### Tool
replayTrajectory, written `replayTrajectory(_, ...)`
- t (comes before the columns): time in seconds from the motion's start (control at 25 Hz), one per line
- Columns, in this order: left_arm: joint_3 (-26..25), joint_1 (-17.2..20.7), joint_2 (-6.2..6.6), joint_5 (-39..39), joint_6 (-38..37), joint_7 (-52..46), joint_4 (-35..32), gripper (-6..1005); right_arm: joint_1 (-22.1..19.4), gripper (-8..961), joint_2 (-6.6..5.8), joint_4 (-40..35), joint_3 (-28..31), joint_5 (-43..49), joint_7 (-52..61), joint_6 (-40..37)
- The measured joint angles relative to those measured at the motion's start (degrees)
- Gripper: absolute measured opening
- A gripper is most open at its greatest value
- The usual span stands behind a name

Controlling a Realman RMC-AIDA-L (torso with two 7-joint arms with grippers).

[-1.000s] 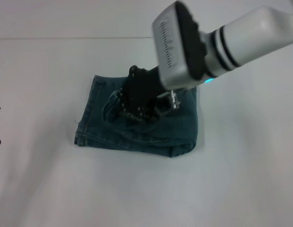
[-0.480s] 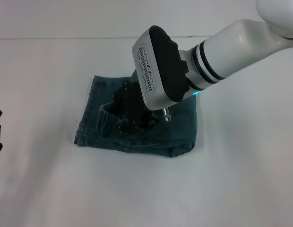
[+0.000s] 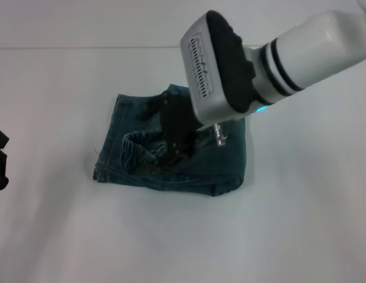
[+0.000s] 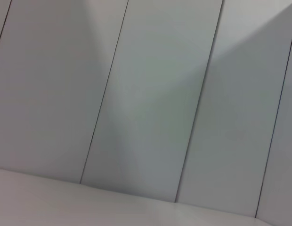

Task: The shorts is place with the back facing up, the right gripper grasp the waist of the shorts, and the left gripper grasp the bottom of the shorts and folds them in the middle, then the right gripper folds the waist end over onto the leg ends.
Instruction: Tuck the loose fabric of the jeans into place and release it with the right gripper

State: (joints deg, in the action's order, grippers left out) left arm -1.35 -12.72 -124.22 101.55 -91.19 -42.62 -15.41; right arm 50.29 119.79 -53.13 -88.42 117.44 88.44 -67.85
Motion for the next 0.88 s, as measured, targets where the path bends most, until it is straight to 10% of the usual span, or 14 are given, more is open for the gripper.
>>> replayTrajectory(0.44,10.86,-0.56,0.21,0.81,-2.4,-1.96,-3.82,51,-7.43,944,-0.67,-5.0,13.2,10.75,7.66,-3.83)
replayTrajectory(0.88,22.36,-0.75,0.2,0.81,-3.17,-5.54,-8.65,203,0.11,868,-4.14,9.84,18.57,11.25,7.7,-7.18)
